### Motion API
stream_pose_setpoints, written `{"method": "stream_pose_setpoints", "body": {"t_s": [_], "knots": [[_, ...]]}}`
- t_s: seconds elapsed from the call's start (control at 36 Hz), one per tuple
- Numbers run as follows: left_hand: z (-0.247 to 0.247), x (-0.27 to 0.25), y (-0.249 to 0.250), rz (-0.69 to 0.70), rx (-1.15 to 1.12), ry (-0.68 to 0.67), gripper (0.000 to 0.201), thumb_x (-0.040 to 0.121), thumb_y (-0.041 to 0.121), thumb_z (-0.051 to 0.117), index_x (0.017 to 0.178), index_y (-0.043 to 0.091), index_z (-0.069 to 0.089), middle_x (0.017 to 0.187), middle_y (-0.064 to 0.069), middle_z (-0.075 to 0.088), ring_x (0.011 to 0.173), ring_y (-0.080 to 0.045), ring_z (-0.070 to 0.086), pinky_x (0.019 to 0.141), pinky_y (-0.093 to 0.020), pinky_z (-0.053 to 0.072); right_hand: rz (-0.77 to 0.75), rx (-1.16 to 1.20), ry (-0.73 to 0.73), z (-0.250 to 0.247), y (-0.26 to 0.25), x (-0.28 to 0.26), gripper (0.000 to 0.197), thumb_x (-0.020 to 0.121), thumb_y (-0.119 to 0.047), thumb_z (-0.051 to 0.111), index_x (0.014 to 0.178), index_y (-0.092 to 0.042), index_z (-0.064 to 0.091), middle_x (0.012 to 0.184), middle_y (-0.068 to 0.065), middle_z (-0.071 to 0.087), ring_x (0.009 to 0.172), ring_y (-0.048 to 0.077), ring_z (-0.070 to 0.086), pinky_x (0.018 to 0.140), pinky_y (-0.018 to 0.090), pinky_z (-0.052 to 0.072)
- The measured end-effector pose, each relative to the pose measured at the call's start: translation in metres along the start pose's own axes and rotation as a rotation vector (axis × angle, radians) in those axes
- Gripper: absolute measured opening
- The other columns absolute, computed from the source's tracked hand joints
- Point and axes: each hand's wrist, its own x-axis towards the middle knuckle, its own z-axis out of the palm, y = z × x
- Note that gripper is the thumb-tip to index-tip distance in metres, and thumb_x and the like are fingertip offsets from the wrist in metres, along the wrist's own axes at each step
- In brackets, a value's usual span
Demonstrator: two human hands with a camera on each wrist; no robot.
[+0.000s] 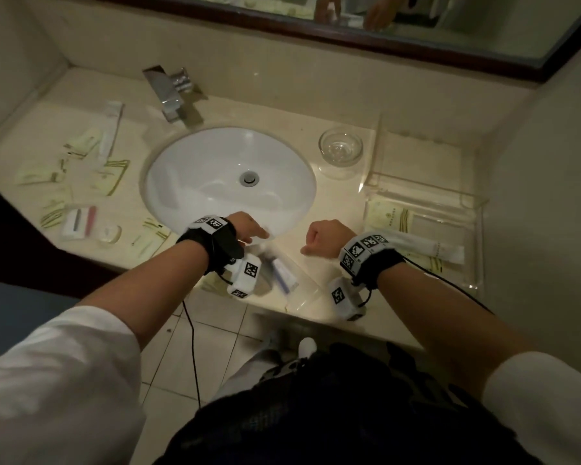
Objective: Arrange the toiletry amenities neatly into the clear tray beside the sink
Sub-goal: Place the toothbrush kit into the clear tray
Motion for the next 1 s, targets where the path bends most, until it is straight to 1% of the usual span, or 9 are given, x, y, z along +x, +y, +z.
{"method": "stream_pose_setpoints", "body": {"t_s": [0.08, 0.17, 0.22, 0.36, 0.44, 0.58, 0.69, 0.86, 1.0], "knots": [[0.000, -0.002, -0.009, 0.011, 0.100, 0.003, 0.042, 0.083, 0.026, 0.072, 0.115, 0.000, 0.064, 0.116, -0.018, 0.065, 0.087, -0.025, 0.058, 0.079, -0.033, 0.049, 0.022, -0.104, -0.081, 0.006, -0.003, -0.001, 0.029, 0.081, -0.040, 0.069, 0.092, -0.014, 0.065, 0.095, 0.000, 0.066, 0.090, 0.018, 0.062, 0.080, 0.029, 0.049], [0.000, -0.003, -0.015, 0.020, 0.178, -0.014, 0.042, 0.082, 0.030, 0.072, 0.112, 0.000, 0.067, 0.095, -0.016, 0.066, 0.074, -0.023, 0.055, 0.067, -0.026, 0.044, 0.052, -0.190, -0.175, 0.012, -0.005, -0.001, 0.034, 0.081, -0.044, 0.069, 0.066, -0.016, 0.055, 0.068, -0.001, 0.057, 0.064, 0.015, 0.053, 0.061, 0.026, 0.043], [0.000, -0.002, -0.018, 0.021, 0.250, -0.022, 0.044, 0.082, 0.035, 0.071, 0.110, 0.002, 0.068, 0.091, -0.012, 0.066, 0.075, -0.023, 0.057, 0.068, -0.027, 0.045, 0.084, -0.208, -0.195, 0.017, -0.005, -0.001, 0.042, 0.080, -0.047, 0.069, 0.058, -0.019, 0.048, 0.061, -0.002, 0.051, 0.059, 0.015, 0.048, 0.057, 0.025, 0.038], [0.003, -0.002, -0.019, 0.074, 0.343, -0.001, 0.045, 0.081, 0.037, 0.072, 0.112, 0.005, 0.067, 0.111, -0.013, 0.068, 0.099, -0.028, 0.064, 0.082, -0.031, 0.051, 0.071, -0.229, -0.241, 0.026, -0.006, -0.005, 0.045, 0.077, -0.051, 0.071, 0.055, -0.019, 0.047, 0.053, -0.003, 0.046, 0.052, 0.015, 0.043, 0.053, 0.025, 0.034], [0.004, -0.001, -0.018, 0.103, 0.369, -0.012, 0.037, 0.080, 0.033, 0.074, 0.105, 0.007, 0.070, 0.106, -0.010, 0.070, 0.086, -0.021, 0.060, 0.073, -0.026, 0.046, 0.078, -0.239, -0.258, 0.029, -0.010, -0.006, 0.044, 0.075, -0.050, 0.074, 0.056, -0.018, 0.049, 0.054, -0.003, 0.048, 0.054, 0.015, 0.045, 0.054, 0.026, 0.035], [0.008, 0.000, -0.019, 0.142, 0.469, -0.038, 0.032, 0.079, 0.035, 0.073, 0.100, 0.011, 0.072, 0.089, -0.002, 0.065, 0.085, -0.017, 0.056, 0.075, -0.024, 0.042, 0.102, -0.224, -0.235, 0.036, -0.013, -0.007, 0.035, 0.073, -0.046, 0.077, 0.072, -0.015, 0.062, 0.068, 0.001, 0.060, 0.070, 0.020, 0.059, 0.066, 0.029, 0.046], [0.012, 0.000, -0.017, 0.163, 0.554, -0.041, 0.032, 0.081, 0.040, 0.070, 0.063, 0.014, 0.063, 0.058, 0.004, 0.048, 0.066, -0.017, 0.046, 0.057, -0.024, 0.034, 0.114, -0.188, -0.196, 0.042, -0.013, -0.008, 0.036, 0.075, -0.041, 0.076, 0.090, -0.009, 0.069, 0.085, 0.004, 0.068, 0.081, 0.022, 0.064, 0.076, 0.033, 0.052], [0.016, 0.000, -0.014, 0.200, 0.623, -0.063, 0.047, 0.082, 0.043, 0.068, 0.052, 0.018, 0.042, 0.057, 0.001, 0.040, 0.059, -0.018, 0.038, 0.053, -0.026, 0.027, 0.109, -0.070, -0.142, 0.047, -0.010, -0.010, 0.010, 0.082, -0.024, 0.071, 0.083, -0.014, 0.068, 0.087, 0.004, 0.065, 0.079, 0.016, 0.056, 0.068, 0.024, 0.043], [0.009, 0.001, -0.012, 0.210, 0.577, -0.067, 0.048, 0.083, 0.043, 0.068, 0.050, 0.019, 0.041, 0.053, 0.001, 0.037, 0.053, -0.016, 0.034, 0.053, -0.026, 0.026, 0.137, 0.124, -0.086, 0.042, -0.005, -0.012, 0.018, 0.081, -0.020, 0.072, 0.092, -0.005, 0.071, 0.078, -0.001, 0.058, 0.077, 0.013, 0.052, 0.056, 0.015, 0.036]]}}
